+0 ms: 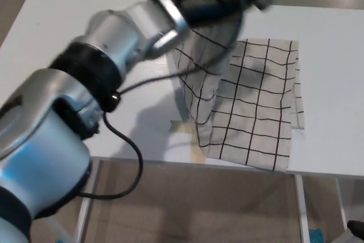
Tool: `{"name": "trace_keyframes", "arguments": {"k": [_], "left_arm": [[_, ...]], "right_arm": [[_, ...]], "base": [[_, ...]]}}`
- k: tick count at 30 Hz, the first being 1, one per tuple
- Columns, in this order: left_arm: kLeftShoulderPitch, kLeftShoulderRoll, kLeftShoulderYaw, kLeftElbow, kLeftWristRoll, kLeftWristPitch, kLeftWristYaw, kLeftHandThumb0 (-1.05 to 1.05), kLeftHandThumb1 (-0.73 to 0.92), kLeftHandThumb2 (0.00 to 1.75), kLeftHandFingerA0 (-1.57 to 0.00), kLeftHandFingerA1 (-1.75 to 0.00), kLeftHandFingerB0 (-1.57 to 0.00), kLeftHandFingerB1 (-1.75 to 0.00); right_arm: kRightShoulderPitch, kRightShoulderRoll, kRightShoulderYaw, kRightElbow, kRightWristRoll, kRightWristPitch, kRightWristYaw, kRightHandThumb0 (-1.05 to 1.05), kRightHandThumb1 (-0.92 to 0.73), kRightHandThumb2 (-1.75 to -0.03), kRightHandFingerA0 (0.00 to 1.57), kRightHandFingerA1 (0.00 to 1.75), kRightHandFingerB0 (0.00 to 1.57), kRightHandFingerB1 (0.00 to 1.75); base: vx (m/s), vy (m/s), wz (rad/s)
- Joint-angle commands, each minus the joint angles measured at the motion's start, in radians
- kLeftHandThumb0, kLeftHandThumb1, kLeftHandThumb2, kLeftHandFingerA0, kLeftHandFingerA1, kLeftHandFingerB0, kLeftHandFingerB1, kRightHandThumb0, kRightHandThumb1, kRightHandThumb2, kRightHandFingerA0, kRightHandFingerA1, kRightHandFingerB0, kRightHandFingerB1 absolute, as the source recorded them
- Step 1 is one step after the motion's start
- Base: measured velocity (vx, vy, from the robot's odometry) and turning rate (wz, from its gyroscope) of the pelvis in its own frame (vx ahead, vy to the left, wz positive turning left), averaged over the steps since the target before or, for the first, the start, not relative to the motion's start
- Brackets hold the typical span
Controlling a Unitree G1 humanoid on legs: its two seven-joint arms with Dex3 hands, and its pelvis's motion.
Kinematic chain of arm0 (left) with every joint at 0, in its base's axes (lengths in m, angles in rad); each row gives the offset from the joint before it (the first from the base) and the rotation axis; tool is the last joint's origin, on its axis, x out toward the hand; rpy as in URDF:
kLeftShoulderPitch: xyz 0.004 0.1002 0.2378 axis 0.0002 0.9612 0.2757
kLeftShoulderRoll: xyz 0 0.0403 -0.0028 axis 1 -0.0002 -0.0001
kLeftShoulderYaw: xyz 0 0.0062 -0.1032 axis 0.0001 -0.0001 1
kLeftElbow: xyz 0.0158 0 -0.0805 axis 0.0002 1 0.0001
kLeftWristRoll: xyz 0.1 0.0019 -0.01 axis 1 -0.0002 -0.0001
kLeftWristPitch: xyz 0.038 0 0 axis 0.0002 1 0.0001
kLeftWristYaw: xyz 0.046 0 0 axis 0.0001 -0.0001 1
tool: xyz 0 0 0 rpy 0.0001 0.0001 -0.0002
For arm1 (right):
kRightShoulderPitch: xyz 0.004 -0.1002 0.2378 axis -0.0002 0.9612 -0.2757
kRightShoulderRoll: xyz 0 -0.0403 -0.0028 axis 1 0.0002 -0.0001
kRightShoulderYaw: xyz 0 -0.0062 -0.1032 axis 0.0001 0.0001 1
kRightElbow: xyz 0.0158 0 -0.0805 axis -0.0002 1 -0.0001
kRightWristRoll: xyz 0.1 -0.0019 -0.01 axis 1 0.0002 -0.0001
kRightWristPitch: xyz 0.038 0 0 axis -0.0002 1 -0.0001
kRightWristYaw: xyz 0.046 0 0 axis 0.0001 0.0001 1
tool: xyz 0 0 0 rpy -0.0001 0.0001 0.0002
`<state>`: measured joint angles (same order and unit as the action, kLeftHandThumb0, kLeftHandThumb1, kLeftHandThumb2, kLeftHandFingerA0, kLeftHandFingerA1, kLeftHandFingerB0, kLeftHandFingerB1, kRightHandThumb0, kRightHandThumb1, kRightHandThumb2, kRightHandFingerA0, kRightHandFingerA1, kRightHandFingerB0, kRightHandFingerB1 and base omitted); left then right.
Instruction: Use the left hand to fold a white towel with checkered patterns in half.
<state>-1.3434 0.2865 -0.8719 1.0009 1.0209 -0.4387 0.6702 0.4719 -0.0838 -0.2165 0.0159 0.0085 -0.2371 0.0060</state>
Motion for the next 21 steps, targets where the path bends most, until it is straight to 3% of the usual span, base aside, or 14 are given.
{"name": "trace_keyframes", "arguments": {"k": [1,6,7,11,12,13,14,15,16,17,18,21], "left_arm": [[-0.005,-0.059,-0.077,-0.019,0.090,-0.065,0.019,-0.37,0.49,0.58,-0.98,-1.72,-0.90,-0.54],[0.036,-0.088,-0.129,-0.044,0.109,-0.083,-0.024,-0.40,0.51,0.58,-0.90,-1.75,-0.96,-0.57],[0.055,-0.093,-0.141,-0.053,0.111,-0.088,-0.048,-0.36,0.43,0.83,-1.20,-1.38,-0.93,-0.81],[0.156,-0.105,-0.142,-0.085,0.034,-0.113,-0.261,-0.34,0.45,0.85,-1.15,-1.34,-0.95,-0.95],[0.178,-0.109,-0.126,-0.088,-0.001,-0.115,-0.330,-0.34,0.45,0.85,-1.15,-1.34,-0.95,-0.95],[0.189,-0.115,-0.113,-0.081,-0.027,-0.115,-0.370,-0.35,0.51,0.56,-0.80,-1.71,-0.94,-0.58],[0.196,-0.118,-0.105,-0.077,-0.040,-0.115,-0.395,-0.35,0.51,0.56,-0.80,-1.71,-0.94,-0.58],[0.206,-0.130,-0.092,-0.077,-0.075,-0.074,-0.534,-0.65,0.43,0.78,-0.34,-0.49,-0.28,-0.42],[0.213,-0.138,-0.083,-0.079,-0.099,-0.043,-0.636,-0.65,0.43,0.78,-0.34,-0.49,-0.28,-0.42],[0.241,-0.170,-0.041,-0.123,-0.184,0.118,-0.927,-0.84,0.49,0.87,0.00,0.00,-0.03,-0.16],[0.250,-0.182,-0.022,-0.144,-0.216,0.185,-1.029,-0.91,0.56,0.60,0.00,0.00,0.00,-0.21],[0.249,-0.177,-0.003,-0.164,-0.233,0.205,-1.065,-1.00,0.56,0.65,0.00,0.00,0.00,-0.13]], "right_arm": [[0.010,-0.007,0.000,-0.026,0.008,0.033,0.008,-0.27,-0.69,-0.61,0.88,0.78,0.80,0.54],[0.005,-0.003,0.001,-0.028,0.012,0.037,0.007,-0.27,-0.69,-0.61,0.89,0.79,0.80,0.54],[0.002,-0.004,0.000,-0.028,0.018,0.037,0.011,-0.27,-0.69,-0.61,0.89,0.79,0.81,0.54],[-0.008,-0.010,-0.003,-0.016,0.040,0.025,0.034,-0.27,-0.70,-0.61,0.80,0.74,0.82,0.55],[-0.009,-0.011,-0.005,-0.013,0.046,0.019,0.041,-0.27,-0.70,-0.61,0.80,0.74,0.82,0.55],[-0.011,-0.013,-0.006,-0.013,0.051,0.020,0.045,-0.26,-0.70,-0.61,0.78,0.73,0.82,0.55],[-0.012,-0.014,-0.007,-0.014,0.054,0.021,0.048,-0.26,-0.70,-0.61,0.78,0.73,0.82,0.55],[-0.014,-0.014,-0.008,-0.011,0.059,0.018,0.053,-0.26,-0.70,-0.61,0.75,0.66,0.83,0.55],[-0.015,-0.015,-0.009,-0.009,0.063,0.016,0.057,-0.26,-0.70,-0.61,0.75,0.66,0.83,0.55],[-0.011,-0.016,-0.008,-0.013,0.055,0.014,0.055,-0.26,-0.70,-0.61,0.75,0.66,0.83,0.56],[-0.009,-0.018,-0.007,-0.018,0.047,0.017,0.050,-0.26,-0.70,-0.61,0.77,0.68,0.83,0.56],[-0.013,-0.018,-0.007,-0.017,0.032,0.016,0.039,-0.25,-0.69,-0.61,0.84,0.75,0.82,0.56]], "base": [[0.00,0.000,0.00],[0.00,0.000,0.00],[0.00,0.000,0.00],[0.00,0.000,0.00],[0.00,0.000,0.00],[0.00,0.000,0.00],[0.00,0.000,0.00],[0.00,0.000,0.00],[0.00,0.000,0.00],[0.00,0.000,0.00],[0.00,0.000,0.00],[0.00,0.000,0.00]]}}
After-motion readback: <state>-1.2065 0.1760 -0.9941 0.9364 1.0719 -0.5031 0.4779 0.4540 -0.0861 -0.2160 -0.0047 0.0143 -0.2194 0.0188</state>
